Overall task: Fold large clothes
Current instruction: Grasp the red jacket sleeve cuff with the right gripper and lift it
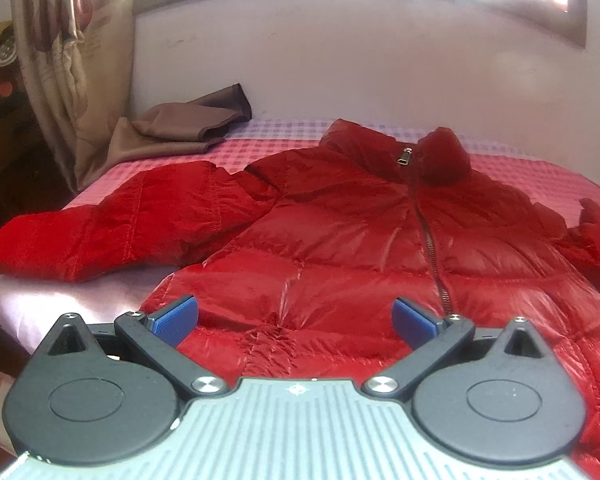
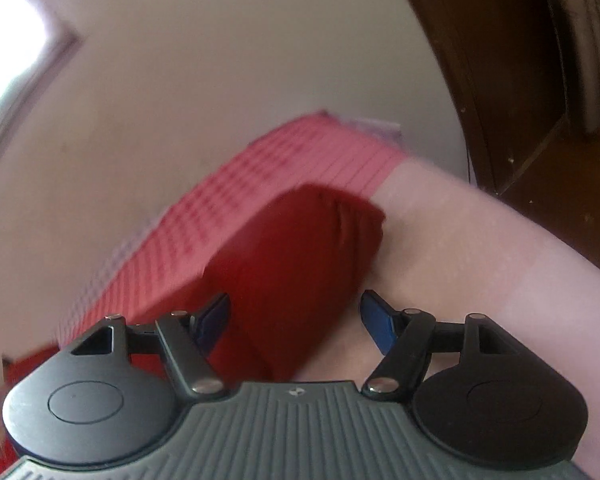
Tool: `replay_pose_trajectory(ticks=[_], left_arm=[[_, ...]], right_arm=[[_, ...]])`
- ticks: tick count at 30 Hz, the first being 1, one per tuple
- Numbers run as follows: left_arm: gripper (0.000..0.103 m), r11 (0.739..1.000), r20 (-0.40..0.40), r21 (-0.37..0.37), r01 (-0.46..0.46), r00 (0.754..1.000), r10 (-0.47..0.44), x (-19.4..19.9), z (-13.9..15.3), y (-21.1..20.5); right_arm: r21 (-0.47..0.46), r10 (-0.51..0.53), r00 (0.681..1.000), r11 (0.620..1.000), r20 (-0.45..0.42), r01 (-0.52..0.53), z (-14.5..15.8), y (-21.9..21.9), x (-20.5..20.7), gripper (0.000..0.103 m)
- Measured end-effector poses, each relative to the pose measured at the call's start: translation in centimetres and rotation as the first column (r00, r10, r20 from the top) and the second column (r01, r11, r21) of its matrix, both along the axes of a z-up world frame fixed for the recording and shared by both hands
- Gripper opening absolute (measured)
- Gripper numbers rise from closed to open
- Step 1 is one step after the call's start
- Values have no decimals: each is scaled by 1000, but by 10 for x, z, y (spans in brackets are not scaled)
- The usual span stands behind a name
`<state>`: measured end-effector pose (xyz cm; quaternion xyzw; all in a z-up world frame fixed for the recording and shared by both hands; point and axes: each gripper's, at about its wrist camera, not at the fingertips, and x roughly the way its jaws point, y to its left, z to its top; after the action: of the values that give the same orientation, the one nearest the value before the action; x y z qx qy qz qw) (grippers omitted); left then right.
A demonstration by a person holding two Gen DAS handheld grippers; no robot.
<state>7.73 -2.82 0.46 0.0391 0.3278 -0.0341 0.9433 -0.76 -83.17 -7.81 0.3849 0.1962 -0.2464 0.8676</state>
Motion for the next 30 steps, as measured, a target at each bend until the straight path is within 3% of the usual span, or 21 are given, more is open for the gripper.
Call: replay_pose_trajectory(ticks=[2, 3, 4, 5, 7, 9, 13, 19, 23, 26, 30], left_arm=[[102, 1000, 3, 6, -4, 1000, 4, 1, -1, 0], [102, 1000, 5, 8, -4, 1000, 4, 1, -1, 1], [102, 1000, 8, 8, -6, 1000, 6, 1, -1, 2], [102, 1000, 9, 8, -8, 1000, 8, 1, -1, 2], [102, 1000, 12, 2, -10, 1000, 10, -1, 0, 6], [102, 1000, 26, -3, -13, 1000, 13, -4, 3, 11], [102, 1000, 64, -5, -18, 998, 18, -13, 10, 23], [103, 999, 99, -41, -22, 995, 26, -25, 18, 44], [103, 998, 120, -60, -36, 992, 43, -33, 20, 62], [103, 996, 113, -73, -61, 991, 69, -33, 19, 78], [103, 989, 78, -114, -92, 992, 101, -27, 13, 103]], right_arm=[[5, -12, 1000, 1000, 29, 12, -3, -5, 5, 70], [-3, -13, 999, 1000, 37, 13, -4, -6, 7, 63], [-14, -13, 1000, 1000, 26, 13, -5, -7, 11, 37], [-22, -13, 1000, 1000, 5, 13, -5, -10, 15, 24], [20, -2, 1000, 1000, 23, 2, -4, -11, 12, 10], [3, 10, 999, 1000, 51, -10, 9, -1, 6, 8], [-88, 122, 980, 990, 160, -109, 69, 50, -4, 8], [-286, 387, 873, 908, 296, -305, 170, 175, 10, 7], [-311, 519, 793, 848, 319, -430, 186, 257, 42, 8], [-298, 604, 735, 795, 308, -529, 176, 318, 70, 8], [-286, 681, 700, 729, 214, -621, 145, 391, 101, 8]])
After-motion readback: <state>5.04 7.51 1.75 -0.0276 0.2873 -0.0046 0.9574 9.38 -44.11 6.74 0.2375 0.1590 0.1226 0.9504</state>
